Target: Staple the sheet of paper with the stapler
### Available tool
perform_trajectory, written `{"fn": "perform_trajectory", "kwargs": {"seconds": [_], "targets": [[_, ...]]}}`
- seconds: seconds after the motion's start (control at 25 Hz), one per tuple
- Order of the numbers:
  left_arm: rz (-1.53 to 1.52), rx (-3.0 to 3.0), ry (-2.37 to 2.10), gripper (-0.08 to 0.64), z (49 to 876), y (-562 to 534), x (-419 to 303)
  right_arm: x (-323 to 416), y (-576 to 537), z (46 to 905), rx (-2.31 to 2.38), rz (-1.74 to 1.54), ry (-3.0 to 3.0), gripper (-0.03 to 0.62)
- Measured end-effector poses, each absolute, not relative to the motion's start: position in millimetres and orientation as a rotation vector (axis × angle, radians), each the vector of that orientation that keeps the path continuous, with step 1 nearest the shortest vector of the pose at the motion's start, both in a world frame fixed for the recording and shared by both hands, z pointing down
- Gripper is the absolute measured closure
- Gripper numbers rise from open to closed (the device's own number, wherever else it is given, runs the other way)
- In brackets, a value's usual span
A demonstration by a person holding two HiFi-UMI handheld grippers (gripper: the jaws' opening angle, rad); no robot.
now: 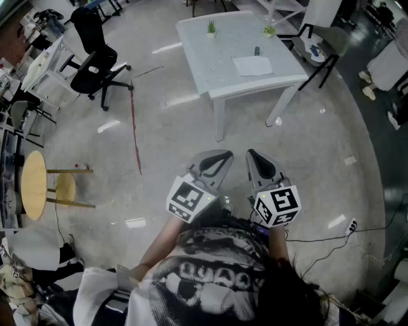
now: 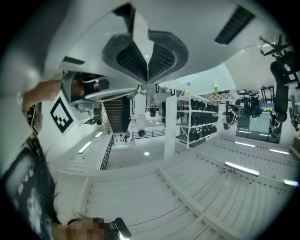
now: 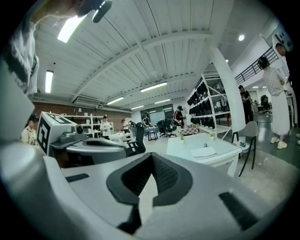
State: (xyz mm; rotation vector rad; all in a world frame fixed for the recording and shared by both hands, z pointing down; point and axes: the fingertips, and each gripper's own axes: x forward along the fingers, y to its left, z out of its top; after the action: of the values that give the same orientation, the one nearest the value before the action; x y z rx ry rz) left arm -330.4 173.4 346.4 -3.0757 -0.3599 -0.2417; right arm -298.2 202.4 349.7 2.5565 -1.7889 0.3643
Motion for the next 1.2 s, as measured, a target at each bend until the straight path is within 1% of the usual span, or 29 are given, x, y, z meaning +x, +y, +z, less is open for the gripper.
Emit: {"fn": "perform_trajectory", "kwargs": {"seconds": [0.48, 0.76, 0.96, 1.2], "targets": [[-0.323, -3.064, -0.336, 0.555, 360.6, 181.8, -325.6, -281.2, 214.9, 367.2, 2.58, 0.424, -1.81, 0.598], [-0.336, -3.05, -0.288, 0.555, 359.5, 167.3, -300.3, -243.6, 206.1, 373.3, 2.619, 0.45, -1.828, 0.598], [-0.362, -3.052, -0.32, 0.555, 374.9, 150.7, -247.9, -200.2, 204.0, 384.7, 2.645, 0.48, -1.787, 0.598], [-0.32, -3.039, -0.453, 0.555, 376.3, 138.0, -141.9, -105.9, 192.5, 394.8, 2.66, 0.522, -1.673, 0.598]]}}
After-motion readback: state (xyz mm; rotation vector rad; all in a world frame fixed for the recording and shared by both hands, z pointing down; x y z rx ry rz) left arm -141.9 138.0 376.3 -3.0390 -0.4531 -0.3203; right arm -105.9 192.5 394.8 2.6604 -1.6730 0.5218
